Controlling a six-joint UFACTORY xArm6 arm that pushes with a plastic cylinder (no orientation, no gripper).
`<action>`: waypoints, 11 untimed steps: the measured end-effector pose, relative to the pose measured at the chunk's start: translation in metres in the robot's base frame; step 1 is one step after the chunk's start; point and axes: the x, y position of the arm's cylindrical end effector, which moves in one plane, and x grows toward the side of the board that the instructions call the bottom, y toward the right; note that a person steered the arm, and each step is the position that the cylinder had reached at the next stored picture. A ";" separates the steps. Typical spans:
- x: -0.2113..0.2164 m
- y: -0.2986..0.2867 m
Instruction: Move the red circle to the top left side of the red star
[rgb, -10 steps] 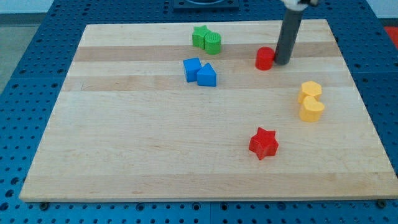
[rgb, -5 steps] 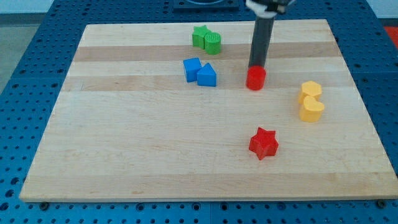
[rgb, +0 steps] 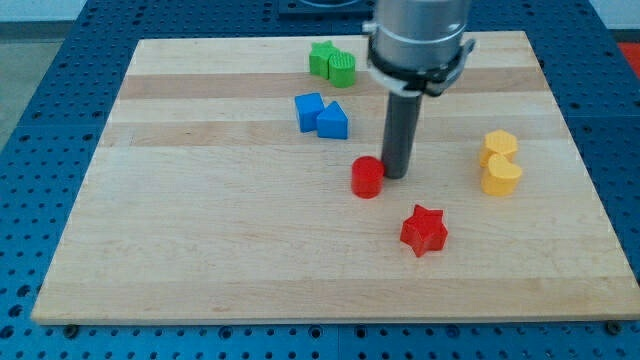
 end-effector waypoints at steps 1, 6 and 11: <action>-0.010 0.000; 0.030 -0.064; 0.030 -0.015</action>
